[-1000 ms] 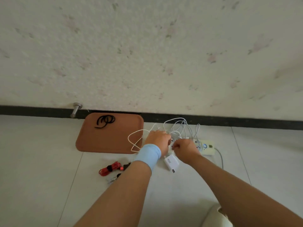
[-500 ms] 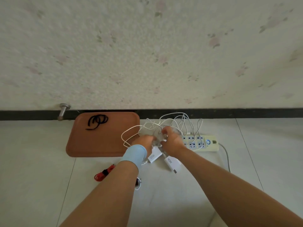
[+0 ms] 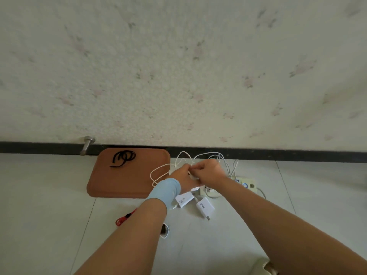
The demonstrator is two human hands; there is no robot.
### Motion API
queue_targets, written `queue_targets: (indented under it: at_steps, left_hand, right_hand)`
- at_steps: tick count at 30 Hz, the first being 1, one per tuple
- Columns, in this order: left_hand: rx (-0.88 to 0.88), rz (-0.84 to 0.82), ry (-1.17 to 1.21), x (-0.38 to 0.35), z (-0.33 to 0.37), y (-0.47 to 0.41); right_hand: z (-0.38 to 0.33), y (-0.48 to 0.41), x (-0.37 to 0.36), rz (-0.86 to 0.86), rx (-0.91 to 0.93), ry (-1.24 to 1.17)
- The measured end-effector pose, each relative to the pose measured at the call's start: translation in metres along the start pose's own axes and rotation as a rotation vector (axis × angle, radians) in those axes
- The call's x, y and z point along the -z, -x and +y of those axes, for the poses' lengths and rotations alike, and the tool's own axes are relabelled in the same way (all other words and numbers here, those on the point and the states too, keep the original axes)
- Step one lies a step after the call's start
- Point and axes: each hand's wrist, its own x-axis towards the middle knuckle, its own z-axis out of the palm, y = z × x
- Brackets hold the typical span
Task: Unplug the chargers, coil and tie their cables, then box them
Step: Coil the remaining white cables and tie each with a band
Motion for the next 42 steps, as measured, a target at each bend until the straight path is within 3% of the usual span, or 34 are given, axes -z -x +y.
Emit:
queue_targets:
  at_steps: [8, 19, 21, 24, 29, 32, 35, 38, 40, 42]
  left_hand:
    - [0.05, 0.037, 0.016, 0.067, 0.07, 0.068]
    - [0.006, 0.226, -0.242, 0.16, 0.129, 0.176]
    - [-0.044, 0.249, -0.153, 0.172, 0.129, 0.188]
    - [-0.162, 0.173, 0.173, 0.184, 0.13, 0.205]
    - [-0.367, 0.042, 0.404, 0.194, 0.139, 0.216]
    - [-0.493, -0.004, 0.64, 0.201, 0.143, 0.218]
    - [-0.587, -0.016, 1.038, 0.21, 0.145, 0.219]
    - [-0.625, 0.087, 1.315, 0.218, 0.146, 0.216]
    - [-0.583, 0.258, 1.264, 0.221, 0.144, 0.211]
    - [-0.481, 0.439, 0.889, 0.222, 0.142, 0.206]
  right_hand:
    - [-0.072, 0.059, 0.052, -0.005, 0.137, -0.16]
    - [-0.149, 0.135, 0.116, -0.046, 0.395, 0.106]
    - [-0.156, 0.146, 0.12, -0.067, 0.415, 0.118]
    - [-0.163, 0.153, 0.121, -0.046, 0.45, 0.108]
    - [-0.174, 0.152, 0.121, 0.016, 0.404, -0.146]
    - [-0.177, 0.147, 0.127, -0.015, 0.373, 0.021]
    - [-0.171, 0.144, 0.136, -0.151, 0.301, 0.261]
    - [-0.166, 0.143, 0.142, -0.222, 0.264, 0.419]
    - [-0.166, 0.142, 0.145, -0.187, 0.255, 0.342]
    - [-0.171, 0.142, 0.148, -0.098, 0.255, 0.206]
